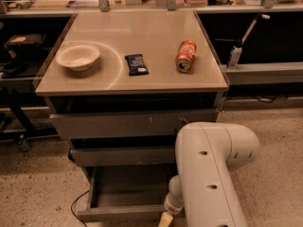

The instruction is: Open bottom drawer

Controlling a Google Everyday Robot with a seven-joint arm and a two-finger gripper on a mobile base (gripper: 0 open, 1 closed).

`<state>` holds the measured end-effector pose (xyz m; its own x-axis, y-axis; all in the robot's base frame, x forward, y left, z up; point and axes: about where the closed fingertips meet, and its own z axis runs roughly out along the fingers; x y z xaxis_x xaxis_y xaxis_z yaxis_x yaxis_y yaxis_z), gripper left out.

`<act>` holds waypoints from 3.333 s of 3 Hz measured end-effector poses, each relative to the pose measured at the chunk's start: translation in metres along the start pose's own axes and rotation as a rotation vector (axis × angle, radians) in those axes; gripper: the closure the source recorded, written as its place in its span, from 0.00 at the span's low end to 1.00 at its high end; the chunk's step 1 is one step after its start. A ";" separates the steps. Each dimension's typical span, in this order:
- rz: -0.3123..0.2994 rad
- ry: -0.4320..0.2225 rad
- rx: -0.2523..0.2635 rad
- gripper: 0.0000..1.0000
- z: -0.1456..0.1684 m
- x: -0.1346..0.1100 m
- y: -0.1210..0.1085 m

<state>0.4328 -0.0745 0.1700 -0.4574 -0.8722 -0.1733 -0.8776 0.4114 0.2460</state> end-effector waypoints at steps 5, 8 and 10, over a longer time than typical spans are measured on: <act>0.021 0.188 -0.087 0.00 -0.051 0.110 0.068; -0.033 0.155 -0.067 0.00 -0.052 0.074 0.055; -0.091 0.210 -0.147 0.00 0.002 0.056 0.054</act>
Offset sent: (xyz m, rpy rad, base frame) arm -0.0715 -0.0633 0.0096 -0.1528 0.1243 0.0935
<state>0.3595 -0.1001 0.1718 -0.3244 -0.9459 -0.0027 -0.8764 0.2994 0.3772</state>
